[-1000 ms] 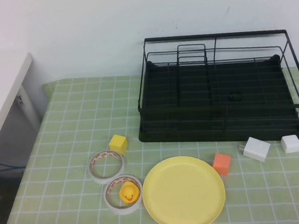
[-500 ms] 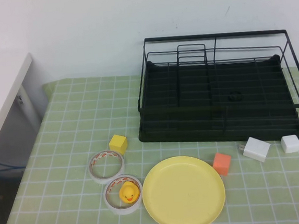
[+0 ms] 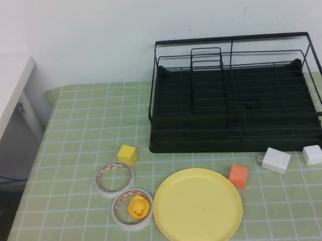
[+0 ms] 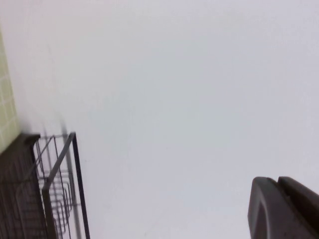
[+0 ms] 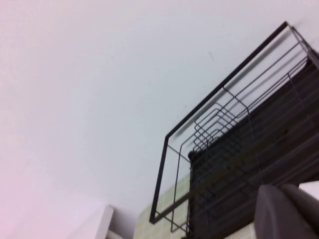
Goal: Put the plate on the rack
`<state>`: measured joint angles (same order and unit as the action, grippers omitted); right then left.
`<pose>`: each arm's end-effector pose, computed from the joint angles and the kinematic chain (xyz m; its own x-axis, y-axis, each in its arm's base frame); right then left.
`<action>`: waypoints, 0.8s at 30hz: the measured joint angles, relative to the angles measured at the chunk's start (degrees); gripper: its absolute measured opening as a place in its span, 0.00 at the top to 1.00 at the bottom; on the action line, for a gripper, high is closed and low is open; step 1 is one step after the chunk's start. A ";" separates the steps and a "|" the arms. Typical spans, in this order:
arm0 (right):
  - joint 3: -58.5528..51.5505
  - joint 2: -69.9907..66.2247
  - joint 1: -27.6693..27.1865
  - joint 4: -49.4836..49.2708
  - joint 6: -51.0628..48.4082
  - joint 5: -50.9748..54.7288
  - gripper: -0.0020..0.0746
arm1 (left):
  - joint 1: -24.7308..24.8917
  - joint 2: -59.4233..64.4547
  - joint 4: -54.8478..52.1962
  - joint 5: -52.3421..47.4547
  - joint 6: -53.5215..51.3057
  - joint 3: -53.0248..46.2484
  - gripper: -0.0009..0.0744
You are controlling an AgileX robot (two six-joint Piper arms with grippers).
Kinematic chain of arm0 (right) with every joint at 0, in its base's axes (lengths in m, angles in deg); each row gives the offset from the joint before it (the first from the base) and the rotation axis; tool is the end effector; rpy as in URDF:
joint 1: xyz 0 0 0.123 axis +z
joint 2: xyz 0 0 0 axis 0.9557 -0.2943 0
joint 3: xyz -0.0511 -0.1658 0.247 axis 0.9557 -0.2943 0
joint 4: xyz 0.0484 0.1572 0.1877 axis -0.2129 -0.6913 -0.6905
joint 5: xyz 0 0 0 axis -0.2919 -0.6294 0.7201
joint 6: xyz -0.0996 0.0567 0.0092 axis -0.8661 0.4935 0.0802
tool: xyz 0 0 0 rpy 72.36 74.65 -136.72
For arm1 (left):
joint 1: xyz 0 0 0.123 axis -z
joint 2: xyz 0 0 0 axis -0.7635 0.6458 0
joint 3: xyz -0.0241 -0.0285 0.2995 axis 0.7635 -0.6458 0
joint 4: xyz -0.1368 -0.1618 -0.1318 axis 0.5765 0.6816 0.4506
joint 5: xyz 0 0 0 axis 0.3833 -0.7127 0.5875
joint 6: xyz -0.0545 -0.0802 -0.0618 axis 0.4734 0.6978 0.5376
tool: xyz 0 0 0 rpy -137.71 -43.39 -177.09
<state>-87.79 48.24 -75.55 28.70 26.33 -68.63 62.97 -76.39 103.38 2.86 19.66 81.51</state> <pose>0.0611 0.0124 0.1960 -0.0768 0.7673 -0.6367 -0.0406 0.6356 0.7709 0.0606 0.0050 0.2186 -0.0688 -0.9972 0.0309 0.1637 -0.0418 -0.9856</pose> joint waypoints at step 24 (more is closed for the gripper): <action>0.00 0.00 0.00 -1.21 -20.95 2.05 0.98 | 0.00 43.66 -11.70 -32.17 -53.07 36.62 0.99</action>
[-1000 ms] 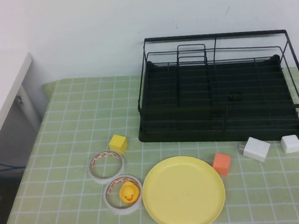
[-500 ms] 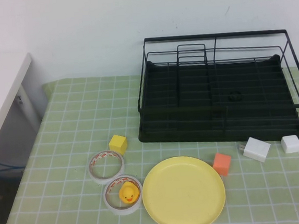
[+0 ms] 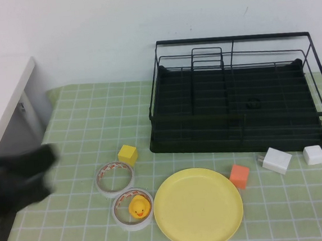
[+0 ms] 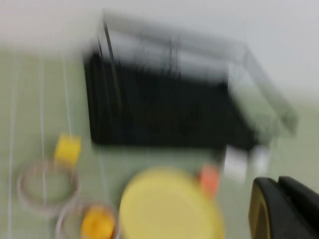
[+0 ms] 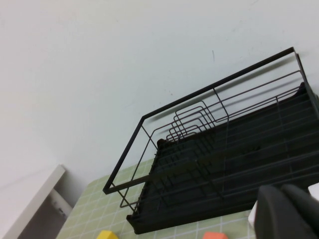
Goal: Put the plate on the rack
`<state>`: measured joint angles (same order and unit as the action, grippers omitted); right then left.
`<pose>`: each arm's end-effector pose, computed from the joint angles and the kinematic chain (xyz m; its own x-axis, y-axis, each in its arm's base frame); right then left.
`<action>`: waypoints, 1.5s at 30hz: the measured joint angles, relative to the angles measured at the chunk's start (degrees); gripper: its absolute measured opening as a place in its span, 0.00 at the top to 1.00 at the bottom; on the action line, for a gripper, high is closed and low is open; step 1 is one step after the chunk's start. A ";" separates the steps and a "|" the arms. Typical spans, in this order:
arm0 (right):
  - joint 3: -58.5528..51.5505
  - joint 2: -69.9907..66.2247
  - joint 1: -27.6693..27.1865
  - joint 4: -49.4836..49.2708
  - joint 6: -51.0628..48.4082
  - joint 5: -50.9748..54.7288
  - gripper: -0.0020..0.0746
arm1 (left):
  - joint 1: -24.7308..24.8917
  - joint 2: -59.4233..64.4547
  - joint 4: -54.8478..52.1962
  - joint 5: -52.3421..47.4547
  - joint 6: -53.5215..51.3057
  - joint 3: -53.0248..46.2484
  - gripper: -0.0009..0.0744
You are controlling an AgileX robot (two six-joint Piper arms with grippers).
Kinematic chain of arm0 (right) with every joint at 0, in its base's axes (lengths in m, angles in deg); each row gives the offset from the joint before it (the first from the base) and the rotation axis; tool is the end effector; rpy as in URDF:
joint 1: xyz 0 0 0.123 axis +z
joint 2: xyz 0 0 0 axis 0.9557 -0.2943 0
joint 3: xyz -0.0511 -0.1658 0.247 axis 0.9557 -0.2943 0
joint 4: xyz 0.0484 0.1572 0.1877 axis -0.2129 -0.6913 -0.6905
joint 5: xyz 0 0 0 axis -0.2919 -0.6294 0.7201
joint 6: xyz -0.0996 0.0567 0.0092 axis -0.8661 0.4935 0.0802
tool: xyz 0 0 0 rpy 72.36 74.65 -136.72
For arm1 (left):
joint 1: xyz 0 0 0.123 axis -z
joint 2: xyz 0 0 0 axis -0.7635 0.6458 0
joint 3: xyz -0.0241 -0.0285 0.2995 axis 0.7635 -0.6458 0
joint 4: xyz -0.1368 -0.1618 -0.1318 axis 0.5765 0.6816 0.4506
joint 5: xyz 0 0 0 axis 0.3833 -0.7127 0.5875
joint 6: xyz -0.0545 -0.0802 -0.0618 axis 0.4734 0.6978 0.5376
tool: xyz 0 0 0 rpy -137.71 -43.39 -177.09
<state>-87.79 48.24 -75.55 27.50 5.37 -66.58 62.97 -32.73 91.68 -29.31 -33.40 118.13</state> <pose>0.0607 0.0160 0.1941 -0.0890 0.5038 -0.8592 -0.0829 0.8559 0.5105 0.1499 -0.0687 0.3354 -0.4471 -0.2928 -0.8452 0.3311 0.8236 -0.4604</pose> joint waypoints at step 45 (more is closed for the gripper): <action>0.00 0.00 0.00 -1.57 -2.94 3.70 0.98 | 16.22 68.57 -25.58 3.08 14.27 30.23 0.43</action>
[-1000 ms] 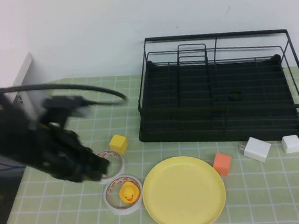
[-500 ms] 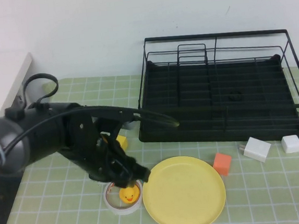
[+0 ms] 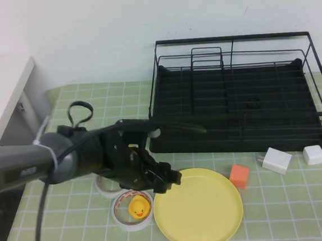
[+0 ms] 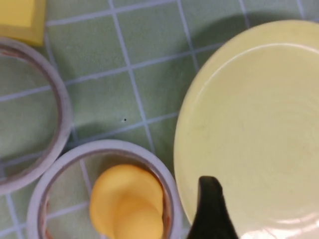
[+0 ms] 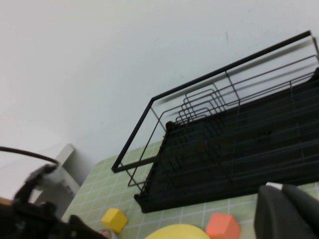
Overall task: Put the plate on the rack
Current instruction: Pick up the plate from the table
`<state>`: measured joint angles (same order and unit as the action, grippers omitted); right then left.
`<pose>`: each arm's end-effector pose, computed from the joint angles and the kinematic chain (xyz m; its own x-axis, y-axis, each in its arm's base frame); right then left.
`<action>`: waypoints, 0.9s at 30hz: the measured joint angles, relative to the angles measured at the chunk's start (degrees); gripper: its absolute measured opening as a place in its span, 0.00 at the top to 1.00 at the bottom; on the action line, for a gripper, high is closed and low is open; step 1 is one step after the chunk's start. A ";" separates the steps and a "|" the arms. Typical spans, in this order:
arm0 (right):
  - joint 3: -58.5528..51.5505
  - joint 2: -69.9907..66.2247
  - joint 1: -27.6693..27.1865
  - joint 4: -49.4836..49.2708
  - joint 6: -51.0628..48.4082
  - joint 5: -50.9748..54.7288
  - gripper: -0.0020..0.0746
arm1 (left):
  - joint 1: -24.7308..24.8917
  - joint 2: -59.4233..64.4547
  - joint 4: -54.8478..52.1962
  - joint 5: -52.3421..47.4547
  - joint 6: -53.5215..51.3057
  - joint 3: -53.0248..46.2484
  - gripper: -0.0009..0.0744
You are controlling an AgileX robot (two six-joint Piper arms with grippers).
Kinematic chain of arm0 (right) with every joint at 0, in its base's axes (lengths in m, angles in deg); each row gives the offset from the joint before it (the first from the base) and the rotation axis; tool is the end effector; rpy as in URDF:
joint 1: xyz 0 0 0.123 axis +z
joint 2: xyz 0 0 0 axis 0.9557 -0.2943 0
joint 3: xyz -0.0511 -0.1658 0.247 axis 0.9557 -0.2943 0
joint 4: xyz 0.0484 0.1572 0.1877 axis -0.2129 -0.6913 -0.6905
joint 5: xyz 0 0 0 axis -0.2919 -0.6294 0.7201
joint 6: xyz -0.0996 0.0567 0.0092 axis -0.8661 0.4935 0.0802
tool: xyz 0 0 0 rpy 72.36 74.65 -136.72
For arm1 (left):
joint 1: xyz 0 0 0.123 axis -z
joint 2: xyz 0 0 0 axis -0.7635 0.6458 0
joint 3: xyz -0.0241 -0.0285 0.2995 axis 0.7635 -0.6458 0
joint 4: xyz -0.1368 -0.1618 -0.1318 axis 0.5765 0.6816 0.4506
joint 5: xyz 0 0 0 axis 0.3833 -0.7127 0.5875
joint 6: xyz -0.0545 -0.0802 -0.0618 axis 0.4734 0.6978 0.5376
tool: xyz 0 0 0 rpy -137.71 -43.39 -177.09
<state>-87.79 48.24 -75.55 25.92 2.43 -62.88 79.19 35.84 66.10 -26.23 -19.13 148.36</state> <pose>0.0596 0.0226 0.1908 -0.1402 0.4750 -0.8688 -0.1208 0.8627 0.4911 0.3488 -0.2143 0.1462 -0.8421 0.2111 -0.4963 0.3639 0.9016 -0.2340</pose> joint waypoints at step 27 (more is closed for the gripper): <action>0.00 0.00 0.00 0.00 0.00 0.82 0.98 | 0.37 15.36 11.05 6.50 -2.21 5.25 0.46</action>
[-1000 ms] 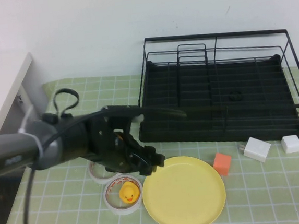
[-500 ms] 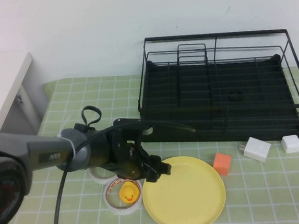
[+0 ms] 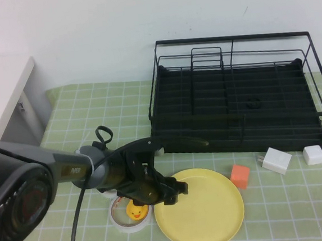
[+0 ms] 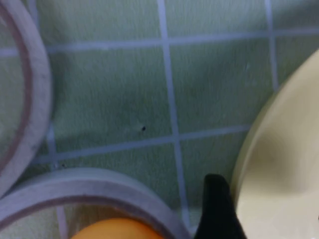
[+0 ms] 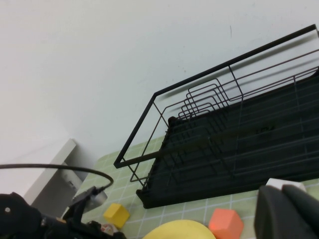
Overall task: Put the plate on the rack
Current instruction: Pick up the plate from the table
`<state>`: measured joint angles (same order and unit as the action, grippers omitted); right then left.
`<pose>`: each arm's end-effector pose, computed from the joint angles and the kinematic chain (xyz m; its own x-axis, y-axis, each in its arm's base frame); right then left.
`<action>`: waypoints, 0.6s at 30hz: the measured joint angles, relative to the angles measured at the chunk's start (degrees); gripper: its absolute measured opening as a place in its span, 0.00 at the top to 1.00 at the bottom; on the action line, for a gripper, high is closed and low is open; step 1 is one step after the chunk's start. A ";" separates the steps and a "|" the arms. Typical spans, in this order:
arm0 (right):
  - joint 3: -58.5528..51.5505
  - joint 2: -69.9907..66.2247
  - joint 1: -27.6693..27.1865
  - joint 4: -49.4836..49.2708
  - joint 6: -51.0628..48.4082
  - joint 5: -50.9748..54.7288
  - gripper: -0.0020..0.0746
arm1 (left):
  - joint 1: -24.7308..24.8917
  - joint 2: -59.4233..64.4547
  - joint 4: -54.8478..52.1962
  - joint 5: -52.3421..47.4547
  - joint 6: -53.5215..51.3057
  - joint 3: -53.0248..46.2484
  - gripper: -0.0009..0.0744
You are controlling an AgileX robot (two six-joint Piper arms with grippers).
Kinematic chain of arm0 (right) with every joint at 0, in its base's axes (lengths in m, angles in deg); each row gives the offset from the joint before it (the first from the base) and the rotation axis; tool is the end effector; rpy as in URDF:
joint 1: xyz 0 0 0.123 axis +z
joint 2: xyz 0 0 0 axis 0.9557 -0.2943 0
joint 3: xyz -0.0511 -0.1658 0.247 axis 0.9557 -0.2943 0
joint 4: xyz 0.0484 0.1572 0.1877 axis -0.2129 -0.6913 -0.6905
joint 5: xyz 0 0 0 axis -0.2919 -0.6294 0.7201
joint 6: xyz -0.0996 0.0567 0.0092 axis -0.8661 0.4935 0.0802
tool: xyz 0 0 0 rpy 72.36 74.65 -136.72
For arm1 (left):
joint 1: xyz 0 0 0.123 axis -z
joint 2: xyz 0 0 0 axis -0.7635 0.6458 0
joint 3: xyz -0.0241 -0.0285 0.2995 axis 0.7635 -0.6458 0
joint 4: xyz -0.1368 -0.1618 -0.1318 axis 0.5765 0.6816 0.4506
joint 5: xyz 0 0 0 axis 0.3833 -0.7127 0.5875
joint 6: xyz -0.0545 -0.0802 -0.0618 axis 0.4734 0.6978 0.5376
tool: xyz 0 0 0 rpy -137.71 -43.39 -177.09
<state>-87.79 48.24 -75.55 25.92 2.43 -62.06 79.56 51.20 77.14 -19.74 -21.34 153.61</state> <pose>0.0593 0.0239 0.1899 -0.1525 0.4727 -0.8679 -0.1277 0.8614 0.4916 0.3752 -0.2309 0.0618 -0.9076 0.0768 -0.4127 0.2101 0.9343 -0.2881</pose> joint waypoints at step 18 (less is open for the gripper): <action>0.00 0.00 0.00 0.00 -0.76 0.00 0.98 | -0.36 1.44 7.29 -4.49 -4.24 0.54 0.97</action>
<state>-87.79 48.24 -75.55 25.92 1.68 -62.06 79.20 52.64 84.43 -24.23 -25.58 154.15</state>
